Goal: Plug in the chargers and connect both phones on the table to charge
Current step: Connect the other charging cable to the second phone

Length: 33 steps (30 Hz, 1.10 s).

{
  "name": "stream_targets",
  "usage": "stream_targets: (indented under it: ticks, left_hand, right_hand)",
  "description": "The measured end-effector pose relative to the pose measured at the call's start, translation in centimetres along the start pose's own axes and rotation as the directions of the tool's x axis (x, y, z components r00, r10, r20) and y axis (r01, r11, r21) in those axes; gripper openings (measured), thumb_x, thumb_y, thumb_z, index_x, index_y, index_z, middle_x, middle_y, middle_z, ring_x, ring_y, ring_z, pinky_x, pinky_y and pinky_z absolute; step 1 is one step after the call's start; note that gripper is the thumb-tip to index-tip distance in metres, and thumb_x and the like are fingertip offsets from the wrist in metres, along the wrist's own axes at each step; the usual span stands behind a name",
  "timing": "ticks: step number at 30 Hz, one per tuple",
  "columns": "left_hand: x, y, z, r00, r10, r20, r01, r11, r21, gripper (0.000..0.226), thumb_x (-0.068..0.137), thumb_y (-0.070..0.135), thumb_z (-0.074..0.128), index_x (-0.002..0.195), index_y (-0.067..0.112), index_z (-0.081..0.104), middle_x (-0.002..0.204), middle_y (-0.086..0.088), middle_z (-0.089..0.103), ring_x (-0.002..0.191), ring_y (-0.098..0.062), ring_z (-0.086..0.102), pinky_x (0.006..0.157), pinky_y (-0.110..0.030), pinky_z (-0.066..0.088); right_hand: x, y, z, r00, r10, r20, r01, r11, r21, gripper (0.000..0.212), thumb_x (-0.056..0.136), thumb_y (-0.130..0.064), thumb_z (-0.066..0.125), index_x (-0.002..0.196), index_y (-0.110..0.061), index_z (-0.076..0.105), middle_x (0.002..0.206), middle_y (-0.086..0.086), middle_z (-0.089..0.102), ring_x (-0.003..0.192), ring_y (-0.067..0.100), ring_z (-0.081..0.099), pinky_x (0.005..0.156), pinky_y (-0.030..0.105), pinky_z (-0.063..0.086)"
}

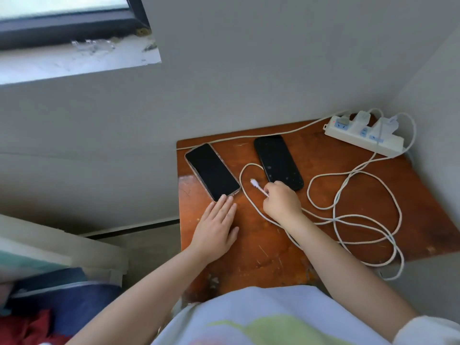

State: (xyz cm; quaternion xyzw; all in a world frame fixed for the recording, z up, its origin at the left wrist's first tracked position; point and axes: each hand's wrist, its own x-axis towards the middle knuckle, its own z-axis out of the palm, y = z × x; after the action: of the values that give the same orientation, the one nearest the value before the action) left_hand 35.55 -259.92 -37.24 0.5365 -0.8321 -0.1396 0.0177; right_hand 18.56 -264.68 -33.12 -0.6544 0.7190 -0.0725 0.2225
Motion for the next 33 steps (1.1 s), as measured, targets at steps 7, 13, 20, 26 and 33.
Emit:
stream_targets:
  ticks: [7,13,20,26,33]
  left_hand:
    - [6.4,-4.4,-5.2,0.944,0.152,0.293,-0.236,0.931,0.279,0.072,0.087,0.006,0.044,0.142,0.018,-0.001,0.154,-0.005,-0.006,0.138,-0.02,-0.017,0.107,-0.035,-0.011]
    - [9.7,-3.4,-6.1,0.856,0.146,0.496,-0.389,0.813,0.433,0.084,0.083,0.011,0.057,0.141,0.015,-0.004,0.154,-0.008,-0.005,0.14,-0.024,-0.008,0.113,-0.041,0.002]
    - [10.3,-3.1,-6.1,0.839,0.239,0.488,-0.475,0.76,0.444,0.087,0.076,0.013,0.066,0.141,0.014,0.009,0.152,-0.014,0.015,0.14,-0.029,0.01,0.114,-0.04,0.009]
    - [10.1,-3.3,-7.1,0.79,0.291,0.539,-0.522,0.78,0.344,0.095,0.067,0.03,0.075,0.14,0.015,0.015,0.149,-0.013,0.023,0.137,-0.032,0.018,0.113,-0.04,0.015]
    - [8.3,-3.3,-8.2,0.876,0.301,0.377,-0.391,0.9,0.191,0.095,0.064,0.038,0.07,0.139,0.014,0.017,0.144,-0.012,0.029,0.13,-0.028,0.024,0.106,-0.037,0.029]
  right_hand:
    - [-1.3,0.3,-0.3,0.991,0.024,0.128,-0.056,0.965,0.254,0.027,0.094,-0.021,0.045,0.117,-0.01,0.056,0.114,0.012,0.065,0.1,0.023,0.061,0.075,0.024,0.047]
    - [-1.8,-0.3,0.1,0.994,0.026,0.105,-0.05,0.972,0.232,0.023,0.093,-0.017,0.05,0.111,-0.01,0.062,0.117,0.009,0.063,0.103,0.021,0.06,0.084,0.024,0.047]
    - [-1.7,0.5,0.6,0.977,0.172,0.124,-0.203,0.926,0.318,0.027,0.094,-0.008,0.045,0.118,-0.008,0.055,0.124,0.012,0.059,0.109,0.025,0.057,0.088,0.031,0.051]
    - [-1.4,0.8,0.2,0.991,0.132,0.034,-0.136,0.929,0.343,0.026,0.093,-0.019,0.049,0.11,-0.005,0.063,0.105,0.012,0.069,0.072,0.009,0.052,0.052,0.007,0.037]
    - [-2.2,-0.5,-2.5,0.991,-0.12,-0.054,0.13,0.958,0.256,0.021,0.09,-0.012,0.054,0.103,-0.002,0.067,0.101,0.017,0.067,0.086,0.02,0.058,0.066,0.02,0.04]
